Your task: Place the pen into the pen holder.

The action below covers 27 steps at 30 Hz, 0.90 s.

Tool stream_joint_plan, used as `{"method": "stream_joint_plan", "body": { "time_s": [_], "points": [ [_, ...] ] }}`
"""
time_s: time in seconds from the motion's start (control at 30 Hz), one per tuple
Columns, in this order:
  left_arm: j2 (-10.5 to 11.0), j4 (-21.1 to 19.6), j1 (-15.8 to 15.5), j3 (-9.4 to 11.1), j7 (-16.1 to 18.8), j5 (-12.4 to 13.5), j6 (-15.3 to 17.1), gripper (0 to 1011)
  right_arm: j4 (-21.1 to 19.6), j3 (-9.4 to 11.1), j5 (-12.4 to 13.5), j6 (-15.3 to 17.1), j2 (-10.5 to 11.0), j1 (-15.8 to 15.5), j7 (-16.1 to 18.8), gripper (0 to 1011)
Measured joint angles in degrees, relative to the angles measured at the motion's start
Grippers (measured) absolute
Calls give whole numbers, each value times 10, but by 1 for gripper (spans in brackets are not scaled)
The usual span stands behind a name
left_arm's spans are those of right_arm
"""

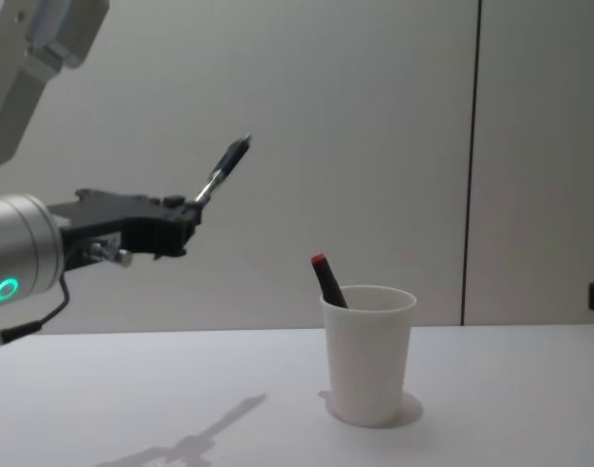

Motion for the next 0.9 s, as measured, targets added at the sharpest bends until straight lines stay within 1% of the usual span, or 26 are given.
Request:
{"method": "stream_joint_plan", "body": {
  "time_s": [0.07, 0.1, 0.13, 0.2, 0.23, 0.27, 0.37, 0.4, 0.43, 0.47, 0.63, 0.7, 0.73, 0.77, 0.8, 0.9],
  "points": [
    [0, 6, -4, 0, -17, -5, -16, 124, 0, 0, 0, 0, 0, 0, 0, 1001],
    [0, 6, -4, 0, -17, -5, -16, 124, 0, 0, 0, 0, 0, 0, 0, 1001],
    [0, 9, -7, 0, -31, -9, -27, 124, 0, 0, 0, 0, 0, 0, 0, 1001],
    [-1, 13, -11, 0, -42, -13, -37, 124, 0, 0, 0, 0, 0, 0, 0, 1001],
    [-2, 17, -13, 1, -55, -18, -46, 124, 0, 0, 0, 0, 0, 0, 0, 1001],
    [-3, 19, -15, 1, -59, -20, -49, 124, 0, 0, 0, 0, 0, 0, 0, 1001],
    [-6, 28, -22, 4, -90, -31, -68, 124, 0, 0, 0, 0, 0, 0, 0, 1001],
    [-6, 28, -22, 4, -90, -31, -68, 124, 0, 0, 0, 0, 0, 0, 0, 1001],
    [-7, 32, -25, 5, -103, -36, -76, 124, 0, 0, 0, 0, 0, 0, 0, 1001],
    [-8, 33, -27, 5, -107, -38, -78, 124, 0, 0, 0, 0, 0, 0, 0, 1001],
    [-14, 47, -38, 11, -151, -50, -101, 124, 0, 0, 0, 0, 0, 0, 0, 1001],
    [-15, 52, -41, 12, -166, -53, -107, 124, 0, 0, 0, 0, 0, 0, 0, 1001],
    [-17, 56, -44, 14, -179, -55, -112, 124, 0, 0, 0, 0, 0, 0, 0, 1001],
    [-17, 58, -46, 15, -183, -55, -114, 124, 0, 0, 0, 0, 0, 0, 0, 1001],
    [-19, 62, -49, 17, -197, -57, -119, 124, 0, 0, 0, 0, 0, 0, 0, 1001],
    [-22, 68, -52, 20, -216, -59, -126, 124, 0, 0, 0, 0, 0, 0, 0, 1001]
  ]
}}
